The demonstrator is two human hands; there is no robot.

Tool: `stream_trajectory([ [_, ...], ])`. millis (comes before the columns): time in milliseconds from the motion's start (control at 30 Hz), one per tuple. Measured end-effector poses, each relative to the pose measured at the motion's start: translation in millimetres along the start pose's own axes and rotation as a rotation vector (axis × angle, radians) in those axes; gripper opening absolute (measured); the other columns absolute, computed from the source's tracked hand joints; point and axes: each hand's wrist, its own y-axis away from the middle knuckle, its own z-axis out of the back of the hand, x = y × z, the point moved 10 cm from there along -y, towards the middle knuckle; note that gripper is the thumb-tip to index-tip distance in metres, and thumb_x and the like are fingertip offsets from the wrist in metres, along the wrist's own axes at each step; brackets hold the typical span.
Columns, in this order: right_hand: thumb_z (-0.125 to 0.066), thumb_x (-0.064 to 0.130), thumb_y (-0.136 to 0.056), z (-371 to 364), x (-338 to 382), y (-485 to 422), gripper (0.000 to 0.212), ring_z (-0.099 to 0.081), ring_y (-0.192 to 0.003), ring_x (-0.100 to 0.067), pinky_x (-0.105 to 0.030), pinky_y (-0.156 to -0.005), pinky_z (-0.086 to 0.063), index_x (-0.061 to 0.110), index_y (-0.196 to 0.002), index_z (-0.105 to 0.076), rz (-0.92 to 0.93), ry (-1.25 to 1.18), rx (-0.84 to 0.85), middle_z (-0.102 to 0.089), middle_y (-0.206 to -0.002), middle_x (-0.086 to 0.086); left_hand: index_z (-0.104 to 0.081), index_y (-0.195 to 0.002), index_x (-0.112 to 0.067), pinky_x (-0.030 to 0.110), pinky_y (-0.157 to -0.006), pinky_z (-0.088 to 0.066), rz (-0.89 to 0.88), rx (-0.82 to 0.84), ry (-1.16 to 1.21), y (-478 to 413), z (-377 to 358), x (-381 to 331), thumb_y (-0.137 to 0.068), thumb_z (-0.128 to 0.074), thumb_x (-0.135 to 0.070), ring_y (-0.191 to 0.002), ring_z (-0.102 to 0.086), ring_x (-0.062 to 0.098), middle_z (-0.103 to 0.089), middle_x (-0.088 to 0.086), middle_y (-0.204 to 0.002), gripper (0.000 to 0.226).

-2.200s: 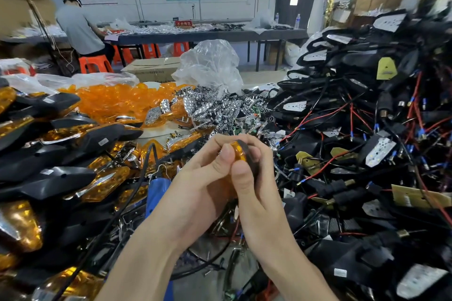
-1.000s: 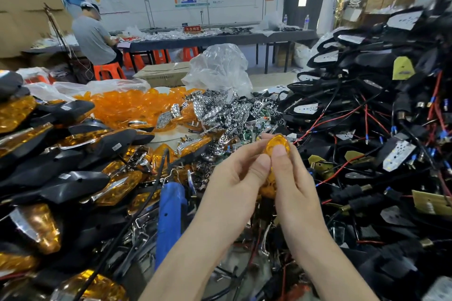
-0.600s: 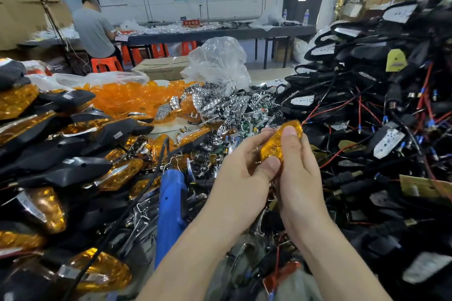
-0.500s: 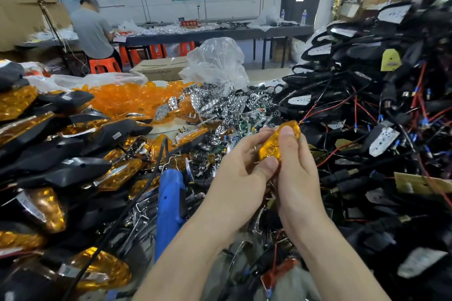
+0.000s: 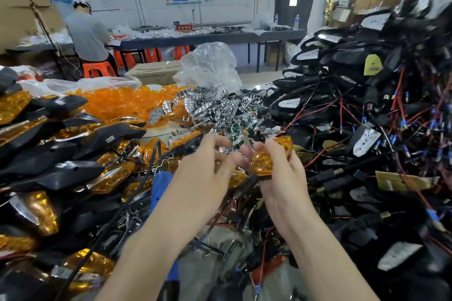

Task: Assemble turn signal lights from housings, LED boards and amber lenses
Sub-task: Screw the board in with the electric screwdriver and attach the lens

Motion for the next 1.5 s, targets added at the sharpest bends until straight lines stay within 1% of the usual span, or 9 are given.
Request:
stream_trajectory([
  [133,-0.054,0.021,-0.103,3.4,1.4,0.4,0.007,-0.064,-0.063,-0.008,-0.023,-0.058,-0.054,0.015,-0.1,-0.056,0.047,0.013,-0.023,-0.068,-0.07,0.008,-0.062,-0.092,-0.036,0.02,-0.057,-0.055,0.031,0.266,-0.186,24.7,-13.8,11.8,-0.101,-0.047,-0.04,-0.058,-0.066,0.002,-0.07,-0.013,-0.077,0.019],
  [267,-0.054,0.028,-0.103,5.6,-2.4,2.1,0.011,-0.06,-0.069,-0.012,-0.031,-0.07,-0.053,0.018,-0.099,-0.056,0.04,0.075,-0.035,-0.068,-0.075,0.004,-0.061,-0.109,-0.025,0.037,-0.081,-0.055,-0.019,0.442,-0.666,44.0,-60.4,26.2,-0.104,-0.041,-0.032,-0.093,-0.066,0.023,-0.066,-0.002,-0.1,0.022],
  [400,-0.057,0.027,-0.101,7.6,-2.3,1.9,0.01,-0.062,-0.084,-0.017,-0.044,-0.089,-0.049,0.023,-0.092,-0.058,0.029,0.064,-0.06,-0.069,-0.077,0.007,-0.047,-0.116,-0.021,0.036,-0.072,-0.039,0.004,0.387,-0.724,46.8,-77.6,30.5,-0.104,-0.04,-0.036,-0.105,-0.061,0.026,-0.057,0.0,-0.113,0.021],
  [533,-0.058,0.028,-0.101,7.8,-3.8,1.2,0.01,-0.063,-0.085,-0.017,-0.044,-0.088,-0.048,0.024,-0.093,-0.059,0.029,0.061,-0.061,-0.069,-0.076,0.008,-0.035,-0.102,-0.026,0.035,-0.069,-0.037,0.046,0.355,-0.689,48.9,-76.5,32.2,-0.102,-0.041,-0.034,-0.105,-0.058,0.021,-0.042,-0.004,-0.097,0.01],
  [867,-0.063,0.032,-0.094,6.8,-2.8,2.9,0.024,-0.063,-0.1,-0.024,-0.052,-0.097,-0.046,0.039,-0.071,-0.065,0.014,0.063,-0.051,-0.07,-0.082,0.009,-0.042,-0.121,-0.02,0.031,-0.068,-0.037,0.045,0.231,-0.818,48.0,-79.1,33.4,-0.105,-0.038,-0.024,-0.111,-0.054,0.017,-0.045,-0.002,-0.115,0.016],
  [1000,-0.064,0.027,-0.094,9.2,-3.2,3.0,0.012,-0.064,-0.108,-0.025,-0.055,-0.103,-0.044,0.033,-0.083,-0.066,0.012,0.032,-0.056,-0.07,-0.088,0.006,-0.043,-0.116,-0.025,0.029,-0.06,-0.034,0.016,0.213,-0.794,47.7,-70.7,35.6,-0.105,-0.038,-0.031,-0.082,-0.048,0.012,-0.027,-0.005,-0.097,0.013],
  [1200,-0.071,0.015,-0.094,7.0,-0.5,1.2,0.013,-0.066,-0.065,-0.017,-0.031,-0.064,-0.055,0.026,-0.1,-0.067,-0.003,-0.1,-0.023,-0.072,-0.08,0.0,-0.042,-0.102,-0.039,0.024,-0.056,-0.04,-0.062,0.098,-0.65,45.4,-36.3,28.1,-0.1,-0.03,-0.05,-0.065,-0.049,0.003,-0.041,-0.015,-0.098,0.016],
  [1400,-0.068,0.024,-0.096,4.9,-4.3,1.6,0.011,-0.061,-0.063,-0.018,-0.03,-0.049,-0.05,0.018,-0.1,-0.061,-0.037,-0.162,-0.029,-0.064,-0.079,-0.004,-0.051,-0.09,-0.045,0.019,-0.046,-0.036,0.014,0.084,-0.112,41.3,-21.2,36.8,-0.092,-0.043,-0.041,-0.048,-0.049,0.003,-0.058,-0.018,-0.058,0.009],
  [1500,-0.063,0.029,-0.099,4.2,-5.6,2.1,0.014,-0.059,-0.059,-0.018,-0.03,-0.051,-0.053,0.016,-0.104,-0.06,-0.076,-0.19,-0.038,-0.062,-0.074,-0.003,-0.059,-0.091,-0.046,0.029,-0.047,-0.038,0.053,0.025,0.197,34.2,-12.8,40.3,-0.092,-0.049,-0.027,-0.049,-0.044,0.007,-0.056,0.002,-0.057,0.021],
])
